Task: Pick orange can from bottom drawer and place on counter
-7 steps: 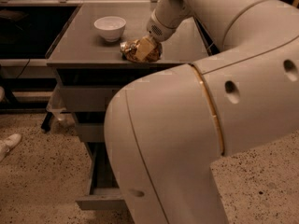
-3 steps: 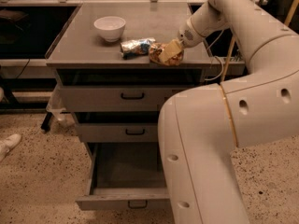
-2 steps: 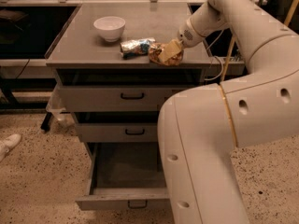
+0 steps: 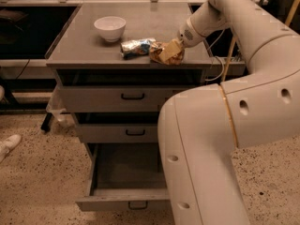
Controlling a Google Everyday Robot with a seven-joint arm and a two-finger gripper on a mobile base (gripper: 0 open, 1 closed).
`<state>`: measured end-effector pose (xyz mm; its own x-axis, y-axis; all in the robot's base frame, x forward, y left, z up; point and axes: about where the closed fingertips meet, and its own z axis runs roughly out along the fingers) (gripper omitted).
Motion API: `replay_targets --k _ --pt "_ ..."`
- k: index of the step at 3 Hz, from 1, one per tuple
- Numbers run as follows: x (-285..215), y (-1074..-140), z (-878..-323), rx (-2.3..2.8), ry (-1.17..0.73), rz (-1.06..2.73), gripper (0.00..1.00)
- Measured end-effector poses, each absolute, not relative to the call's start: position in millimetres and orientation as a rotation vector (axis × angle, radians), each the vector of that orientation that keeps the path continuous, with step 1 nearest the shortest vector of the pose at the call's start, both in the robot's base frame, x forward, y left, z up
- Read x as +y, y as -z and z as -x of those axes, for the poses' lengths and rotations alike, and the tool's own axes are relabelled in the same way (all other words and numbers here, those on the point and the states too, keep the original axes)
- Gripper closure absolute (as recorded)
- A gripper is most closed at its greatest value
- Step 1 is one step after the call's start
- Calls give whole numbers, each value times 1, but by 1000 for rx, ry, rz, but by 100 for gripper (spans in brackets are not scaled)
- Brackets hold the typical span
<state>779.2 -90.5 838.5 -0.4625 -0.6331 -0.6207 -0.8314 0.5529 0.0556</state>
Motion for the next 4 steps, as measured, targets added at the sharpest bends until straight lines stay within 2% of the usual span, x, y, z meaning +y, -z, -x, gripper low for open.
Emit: replay_targets --k 1,2,4 --pt "-90 -839 -779 2245 -479 1175 17" --pt "-90 -838 -779 2245 -480 1175 0" --pt "-90 -849 -775 2220 -478 1190 0"
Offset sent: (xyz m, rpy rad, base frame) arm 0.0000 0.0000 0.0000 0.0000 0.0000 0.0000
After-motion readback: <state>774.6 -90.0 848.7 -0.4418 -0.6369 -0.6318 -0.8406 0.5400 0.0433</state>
